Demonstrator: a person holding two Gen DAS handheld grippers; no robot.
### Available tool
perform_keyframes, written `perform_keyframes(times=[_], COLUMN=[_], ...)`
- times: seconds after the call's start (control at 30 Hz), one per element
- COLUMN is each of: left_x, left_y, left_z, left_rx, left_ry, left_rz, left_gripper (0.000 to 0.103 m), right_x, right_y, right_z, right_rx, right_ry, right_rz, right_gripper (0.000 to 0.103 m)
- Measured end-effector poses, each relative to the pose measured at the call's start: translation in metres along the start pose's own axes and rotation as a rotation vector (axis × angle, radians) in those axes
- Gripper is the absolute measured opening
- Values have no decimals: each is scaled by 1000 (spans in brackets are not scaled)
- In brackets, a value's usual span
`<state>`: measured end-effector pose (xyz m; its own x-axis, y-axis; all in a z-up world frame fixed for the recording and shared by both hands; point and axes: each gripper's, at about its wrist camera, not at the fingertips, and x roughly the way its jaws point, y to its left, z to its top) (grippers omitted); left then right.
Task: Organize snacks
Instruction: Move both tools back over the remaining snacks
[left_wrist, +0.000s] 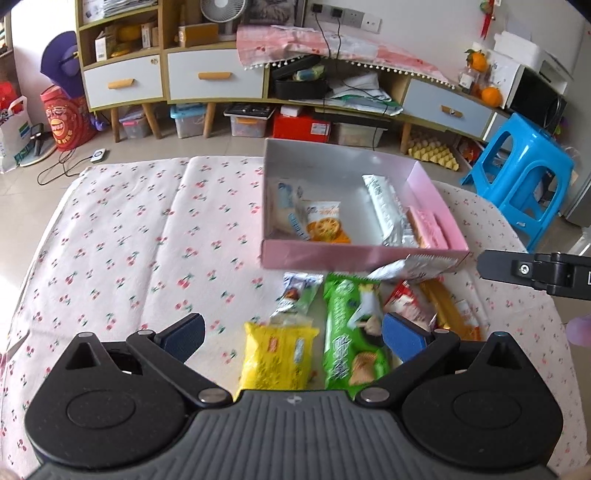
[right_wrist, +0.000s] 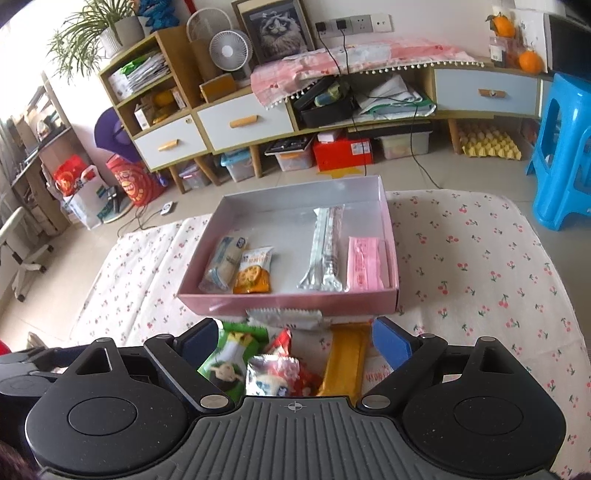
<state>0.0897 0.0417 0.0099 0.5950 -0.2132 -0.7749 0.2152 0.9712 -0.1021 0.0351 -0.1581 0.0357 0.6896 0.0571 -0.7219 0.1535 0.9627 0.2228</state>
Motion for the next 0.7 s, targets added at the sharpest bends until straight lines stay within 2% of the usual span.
perform_keyframes(times=[0.23, 0.37, 0.5, 0.7], left_x=[8, 15, 28, 41], left_y=[9, 13, 22, 28], left_z=[-7, -11, -18, -25], left_rx=[36, 53, 17, -57], left_ry=[-2, 4, 74, 165], left_rz=[23, 36, 59, 30], left_gripper=[103, 102, 99, 86], right_x=[19, 31, 42, 51], right_y=[-8, -18, -27, -34], right_z=[-15, -18, -20, -18], right_rx=[0, 60, 134, 163], right_ry=[72, 131, 203, 214], right_rz=[-49, -72, -65, -89], right_gripper=[93, 93, 93, 93])
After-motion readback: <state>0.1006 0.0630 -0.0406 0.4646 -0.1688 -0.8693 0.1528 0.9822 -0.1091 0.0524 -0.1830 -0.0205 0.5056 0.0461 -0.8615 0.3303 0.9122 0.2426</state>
